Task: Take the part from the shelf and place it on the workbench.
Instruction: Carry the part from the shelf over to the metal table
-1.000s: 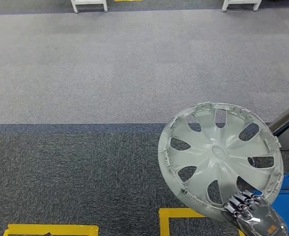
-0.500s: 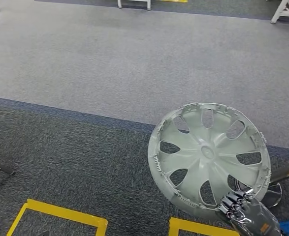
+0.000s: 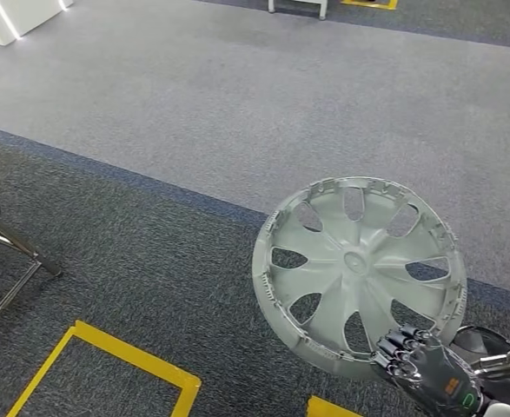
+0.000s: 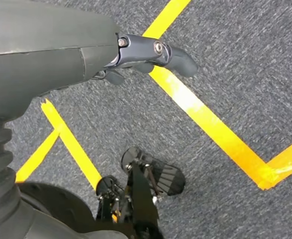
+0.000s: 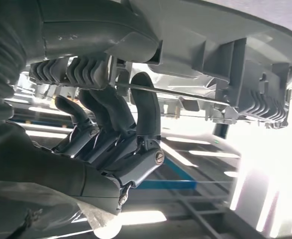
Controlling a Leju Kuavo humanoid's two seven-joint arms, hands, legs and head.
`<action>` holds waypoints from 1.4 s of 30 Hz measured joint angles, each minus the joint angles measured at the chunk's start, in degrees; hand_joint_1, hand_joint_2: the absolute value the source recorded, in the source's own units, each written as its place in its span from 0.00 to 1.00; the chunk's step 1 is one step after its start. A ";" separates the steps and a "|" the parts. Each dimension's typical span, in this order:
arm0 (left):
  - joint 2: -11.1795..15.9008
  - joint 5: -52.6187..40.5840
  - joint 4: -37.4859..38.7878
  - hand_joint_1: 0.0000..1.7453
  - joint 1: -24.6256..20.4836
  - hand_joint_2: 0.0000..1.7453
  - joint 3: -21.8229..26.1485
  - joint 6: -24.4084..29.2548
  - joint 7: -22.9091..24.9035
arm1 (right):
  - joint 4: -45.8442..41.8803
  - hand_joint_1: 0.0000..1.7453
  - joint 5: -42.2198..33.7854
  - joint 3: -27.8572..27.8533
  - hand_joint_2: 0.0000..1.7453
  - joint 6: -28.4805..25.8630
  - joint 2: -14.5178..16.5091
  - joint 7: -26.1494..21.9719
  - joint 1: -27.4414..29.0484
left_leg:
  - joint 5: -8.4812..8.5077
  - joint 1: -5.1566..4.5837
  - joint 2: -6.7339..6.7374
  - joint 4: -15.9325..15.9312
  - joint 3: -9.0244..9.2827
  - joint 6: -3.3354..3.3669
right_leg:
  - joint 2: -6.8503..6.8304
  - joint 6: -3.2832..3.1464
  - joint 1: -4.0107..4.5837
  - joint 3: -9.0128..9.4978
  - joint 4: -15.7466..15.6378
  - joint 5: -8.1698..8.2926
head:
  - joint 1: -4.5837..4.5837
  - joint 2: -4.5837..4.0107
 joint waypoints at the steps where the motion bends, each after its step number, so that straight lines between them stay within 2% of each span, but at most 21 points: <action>1: 0.04 -0.08 0.00 0.00 -0.11 1.00 -0.01 -0.02 -0.04 | 0.29 1.00 -0.07 0.46 1.00 0.21 0.03 -0.44 -0.78 | -0.12 -0.44 0.89 -1.11 0.44 0.35 | -0.60 0.20 0.07 0.10 -0.08 -0.11 | 0.01 0.00; 3: 0.08 -0.14 0.00 0.00 -0.20 1.00 -0.03 -0.02 -0.10 | 0.85 1.00 -0.18 1.36 1.00 0.52 0.11 -1.15 -2.35 | -0.12 -0.60 -0.01 -1.88 0.55 0.73 | -1.82 0.67 0.10 0.46 -0.39 -0.28 | -0.04 0.00; 5: 0.05 -0.14 -0.01 0.00 -0.17 1.00 -0.04 -0.01 -0.10 | 1.34 1.00 -0.37 2.16 1.00 0.73 0.22 -1.68 -3.80 | 0.23 -0.20 -1.42 -2.84 1.11 1.21 | -0.01 1.01 -0.08 0.28 0.64 -1.33 | 0.14 0.00; 7: 0.01 -0.12 -0.01 0.00 -0.35 1.00 -0.05 -0.08 -0.11 | 1.88 1.00 -0.54 2.73 1.00 0.99 0.30 -2.06 -4.63 | 0.45 0.24 -2.91 -3.41 1.53 1.59 | 3.54 1.24 -0.32 -2.42 6.01 -3.90 | 0.47 0.00; 9: -0.07 -0.07 -0.01 0.00 -0.50 1.00 -0.05 -0.22 -0.12 | 2.47 1.00 -0.61 3.32 1.00 1.25 0.43 -2.38 -5.22 | 0.41 0.35 -4.57 -3.36 1.59 1.68 | 4.86 1.56 -0.41 -6.88 13.29 -6.11 | 0.62 0.00; 10: -0.16 -0.03 0.00 0.00 -0.47 1.00 -0.05 -0.31 -0.12 | 2.76 1.00 -0.65 3.62 1.00 1.33 0.55 -2.51 -5.54 | 0.36 0.38 -5.42 -3.33 1.66 1.68 | 5.00 1.72 -0.44 -8.43 15.10 -5.89 | 0.62 0.00; 11: -0.24 0.01 0.00 0.00 -0.41 1.00 -0.04 -0.35 -0.11 | 3.02 1.00 -0.69 3.90 1.00 1.38 0.67 -2.64 -5.85 | 0.29 0.43 -6.28 -3.27 1.77 1.61 | 5.06 1.87 -0.49 -8.96 14.76 -4.53 | 0.62 0.00; 14: -0.33 0.11 0.00 0.00 -0.34 1.00 -0.03 -0.43 -0.10 | 3.79 1.00 -0.79 4.64 1.00 1.45 1.05 -3.10 -6.76 | -0.27 0.62 -8.80 -2.55 1.86 0.91 | 7.34 2.27 -1.07 -5.83 5.10 1.79 | 0.66 0.00; 16: -0.31 0.47 0.00 0.00 -0.36 1.00 -0.01 -0.56 -0.10 | 4.30 1.00 -0.87 5.06 1.00 1.51 1.44 -3.38 -7.56 | -0.46 0.69 -10.21 -1.89 1.21 0.26 | 9.42 2.08 -1.42 -4.07 1.34 2.58 | 0.65 0.00; 18: -0.28 1.57 0.00 0.00 -0.24 1.00 0.20 -0.91 -0.09 | 4.74 1.00 -1.08 5.50 1.00 1.59 1.84 -3.84 -8.44 | -0.27 0.88 -11.42 -1.77 0.67 -0.30 | 9.04 1.38 -1.37 -3.60 0.97 2.24 | 0.58 0.00; 21: -0.13 3.22 0.00 0.00 -0.08 1.00 1.04 -1.44 -0.01 | 5.38 1.00 -1.47 6.12 1.00 1.73 2.45 -4.46 -9.93 | -1.99 0.88 -8.75 1.05 -0.61 -1.24 | 6.95 0.28 -1.36 -2.93 0.38 2.32 | 0.21 0.00; 23: -0.14 3.50 0.00 0.00 -0.22 1.00 1.44 -1.64 0.10 | 5.81 1.00 -1.62 6.46 1.00 1.90 2.86 -4.68 -10.66 | -5.02 1.12 -5.75 7.52 -3.72 -1.79 | 5.31 -0.25 -1.10 -2.54 0.26 2.09 | -0.13 0.00; 25: -0.16 3.52 0.00 0.00 -0.23 1.00 1.64 -1.75 0.20 | 6.22 1.00 -1.72 6.89 1.00 2.21 3.24 -5.01 -11.59 | -6.48 1.44 -4.84 12.89 -6.52 -2.06 | 3.73 -0.47 -0.91 -2.30 0.27 1.80 | -0.13 0.00; 26: -0.15 3.56 0.00 0.00 -0.16 1.00 1.75 -1.77 0.24 | 6.43 1.00 -1.80 7.16 1.00 2.38 3.43 -5.21 -12.15 | -5.73 1.52 -4.68 12.95 -6.67 -2.06 | 3.02 -0.48 -0.85 -2.13 0.27 1.63 | -0.13 0.00; 29: -0.07 3.76 0.00 0.00 -0.04 1.00 1.98 -1.87 0.28 | 6.96 1.00 -2.17 7.97 1.00 2.68 3.84 -5.62 -13.58 | -0.43 1.14 -2.55 4.06 -2.53 -1.33 | 1.04 -0.14 -0.65 -1.28 0.23 0.96 | -0.14 0.00; 32: -0.06 3.77 0.00 0.00 -0.23 1.00 2.14 -2.08 0.25 | 7.46 1.00 -2.44 8.72 1.00 2.77 4.13 -5.87 -14.60 | 0.32 0.19 -0.26 -1.12 -0.31 -0.36 | -0.84 0.67 -0.23 -0.76 0.07 0.37 | -0.14 0.00; 34: -0.12 3.67 0.00 0.00 -0.08 1.00 2.31 -2.14 0.24 | 7.79 1.00 -2.48 9.29 1.00 2.77 4.35 -6.08 -15.42 | 0.39 0.29 -1.39 -1.80 -0.12 0.09 | -1.73 1.20 -0.22 -0.34 -0.20 0.00 | -0.11 0.00; 36: -0.22 3.59 -0.01 0.00 -0.02 1.00 2.47 -2.04 0.32 | 8.08 1.00 -2.54 9.79 1.00 2.77 4.57 -6.16 -16.15 | 0.57 0.70 -2.64 -2.43 0.34 0.65 | 0.42 1.54 -0.45 -0.90 1.69 -1.49 | -0.01 0.00; 38: -0.32 3.43 -0.01 0.00 -0.19 1.00 2.54 -1.84 0.70 | 8.58 1.00 -2.58 10.28 1.00 2.75 4.70 -6.16 -16.63 | 0.60 0.93 -3.95 -2.59 0.51 1.03 | 3.67 1.67 -0.63 -4.16 8.19 -4.37 | 0.26 0.00; 40: -0.42 3.27 -0.01 0.00 -0.25 1.00 2.58 -1.67 1.33 | 9.21 1.00 -2.64 10.84 1.00 2.73 4.84 -6.23 -17.07 | 0.53 0.95 -5.48 -2.57 0.56 1.18 | 4.82 1.85 -0.60 -8.31 14.78 -6.01 | 0.39 0.00; 42: -0.50 3.09 0.00 0.00 -0.16 1.00 2.63 -1.58 1.84 | 9.77 1.00 -2.79 11.46 1.00 2.72 5.02 -6.32 -17.82 | 0.42 0.98 -7.07 -2.53 0.78 1.16 | 5.15 1.90 -0.60 -9.39 14.15 -3.50 | 0.39 0.00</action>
